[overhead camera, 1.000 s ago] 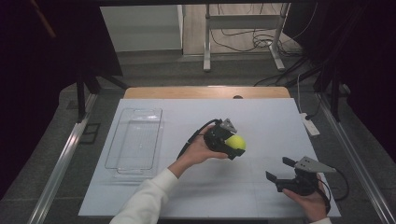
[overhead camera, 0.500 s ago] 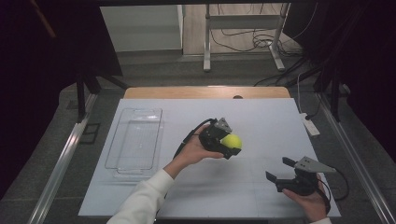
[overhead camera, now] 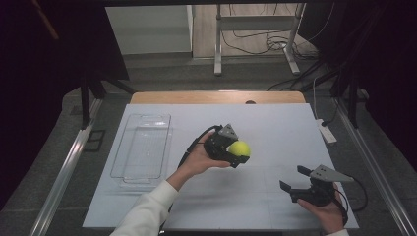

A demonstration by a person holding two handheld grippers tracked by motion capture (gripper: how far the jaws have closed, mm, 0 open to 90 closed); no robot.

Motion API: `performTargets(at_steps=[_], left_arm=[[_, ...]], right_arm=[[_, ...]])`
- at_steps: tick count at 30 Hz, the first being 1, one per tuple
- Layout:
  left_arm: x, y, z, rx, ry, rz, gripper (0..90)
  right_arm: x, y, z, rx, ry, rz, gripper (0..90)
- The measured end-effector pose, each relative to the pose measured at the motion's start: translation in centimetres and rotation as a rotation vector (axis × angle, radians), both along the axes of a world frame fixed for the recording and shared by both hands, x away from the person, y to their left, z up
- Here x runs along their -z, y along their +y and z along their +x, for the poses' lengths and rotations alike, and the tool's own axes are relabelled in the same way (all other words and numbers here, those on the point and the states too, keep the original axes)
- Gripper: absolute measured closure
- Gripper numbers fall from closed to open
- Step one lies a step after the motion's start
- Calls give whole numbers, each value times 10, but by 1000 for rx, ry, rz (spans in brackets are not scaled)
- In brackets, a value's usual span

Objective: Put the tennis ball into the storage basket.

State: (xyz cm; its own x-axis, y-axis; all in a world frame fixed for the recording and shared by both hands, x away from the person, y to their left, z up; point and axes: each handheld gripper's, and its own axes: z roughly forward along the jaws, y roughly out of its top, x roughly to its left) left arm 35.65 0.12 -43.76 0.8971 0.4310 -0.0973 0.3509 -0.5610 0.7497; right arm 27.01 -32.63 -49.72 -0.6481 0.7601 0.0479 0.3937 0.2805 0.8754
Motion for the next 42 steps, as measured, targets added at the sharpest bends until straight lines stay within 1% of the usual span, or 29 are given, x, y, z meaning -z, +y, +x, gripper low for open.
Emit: performTargets(at_steps=[1, 2, 5, 10, 13, 19, 25, 27, 36, 38, 40, 42], left_arm=[[0, 0, -1, -6, 2, -9, 268], [-1, 1, -1, -3, -1, -6, 268], [-2, 4, -3, -12, -4, -20, 268], [-2, 11, -6, -26, -5, -47, 268], [-2, 16, -8, -32, -7, -56, 268], [1, 21, -10, -35, -11, -56, 268], [3, 28, -13, -45, -8, -73, 268], [3, 31, -14, -46, -10, -68, 268], [4, 37, -18, -55, -11, -79, 267], [5, 39, -18, -56, -14, -75, 267], [5, 40, -18, -61, -14, -82, 268], [4, 43, -17, -61, -23, -81, 267]], right_arm=[[0, 0, 0, 0, 0, 0, 92], [0, 0, 0, 0, 0, 1, 92], [0, 0, 0, 2, 1, 1, 92], [0, -1, 0, 4, 2, 3, 92], [0, 0, 0, 4, 2, 2, 92], [1, 0, 0, 4, 2, -1, 92], [1, 0, 0, 7, 5, -2, 92], [1, 0, 0, 8, 5, -3, 92], [1, 0, 1, 10, 4, -10, 92], [2, 1, 1, 9, 4, -12, 92], [2, 1, 1, 9, 5, -13, 92], [2, 1, 1, 9, 6, -13, 92]])
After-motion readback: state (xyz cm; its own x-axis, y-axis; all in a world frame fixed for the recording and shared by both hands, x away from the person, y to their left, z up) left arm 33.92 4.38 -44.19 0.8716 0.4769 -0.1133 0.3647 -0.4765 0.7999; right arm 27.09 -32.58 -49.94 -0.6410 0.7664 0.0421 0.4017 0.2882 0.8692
